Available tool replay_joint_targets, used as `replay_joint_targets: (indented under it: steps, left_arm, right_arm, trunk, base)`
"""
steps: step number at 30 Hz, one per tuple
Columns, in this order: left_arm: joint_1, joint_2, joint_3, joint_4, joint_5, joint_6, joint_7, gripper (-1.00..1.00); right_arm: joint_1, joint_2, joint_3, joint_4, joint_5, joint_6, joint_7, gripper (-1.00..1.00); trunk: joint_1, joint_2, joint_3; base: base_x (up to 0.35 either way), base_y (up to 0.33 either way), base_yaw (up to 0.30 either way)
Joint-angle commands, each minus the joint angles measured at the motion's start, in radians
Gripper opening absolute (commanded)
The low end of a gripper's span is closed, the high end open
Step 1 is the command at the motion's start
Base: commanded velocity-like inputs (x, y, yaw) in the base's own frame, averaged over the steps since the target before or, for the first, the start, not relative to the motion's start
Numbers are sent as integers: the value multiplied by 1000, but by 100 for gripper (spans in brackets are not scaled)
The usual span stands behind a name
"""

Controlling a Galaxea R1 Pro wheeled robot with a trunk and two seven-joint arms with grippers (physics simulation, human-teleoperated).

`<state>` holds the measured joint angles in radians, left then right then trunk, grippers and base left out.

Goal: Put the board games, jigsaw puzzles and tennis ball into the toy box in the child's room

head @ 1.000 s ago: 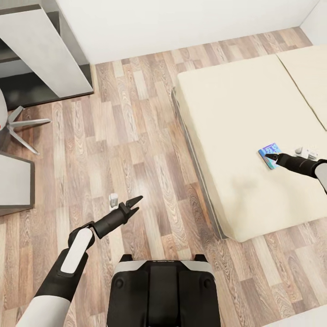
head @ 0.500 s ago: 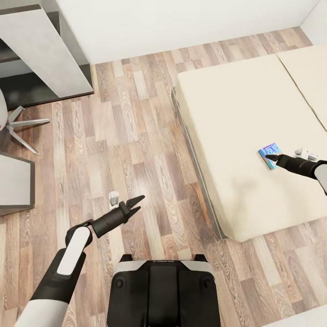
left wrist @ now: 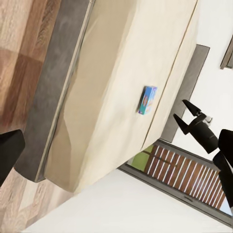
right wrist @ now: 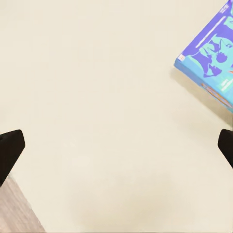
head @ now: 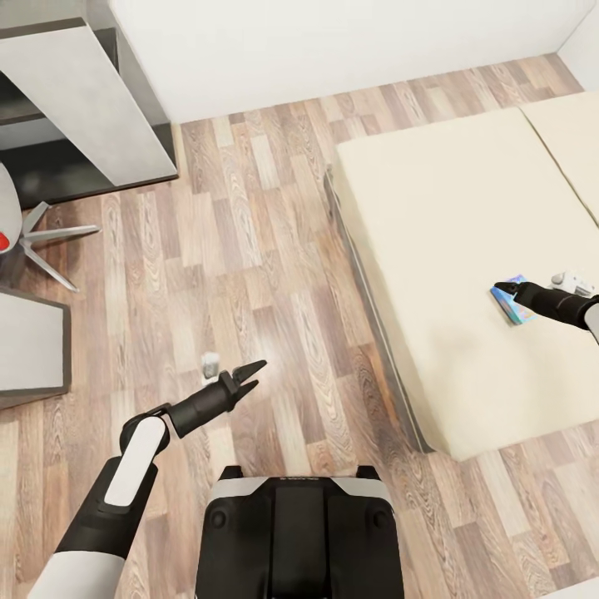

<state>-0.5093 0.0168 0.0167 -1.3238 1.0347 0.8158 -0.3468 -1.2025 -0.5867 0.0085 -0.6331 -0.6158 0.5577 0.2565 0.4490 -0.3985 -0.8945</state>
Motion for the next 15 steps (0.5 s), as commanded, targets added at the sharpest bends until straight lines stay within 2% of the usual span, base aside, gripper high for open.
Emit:
replay_joint_targets:
  steps: [1, 7, 15]
  left_arm:
    - [0, 0, 1, 1, 0, 6, -2, 100]
    - [0, -1, -2, 3, -1, 4, 1, 100]
    - [0, -1, -1, 1, 1, 4, 7, 100]
  right_arm:
    - [0, -2, -5, 0, -3, 4, -7, 100]
    - [0, -7, -21, -1, -4, 4, -60, 100]
    - [-3, -23, -32, -1, -4, 2, -90, 100]
  trunk:
    - [1, -1, -1]
    - [1, -1, -1]
    - [1, -1, -1]
  base:
    - [227, 204, 0]
    - [239, 209, -54]
    - [169, 145, -209]
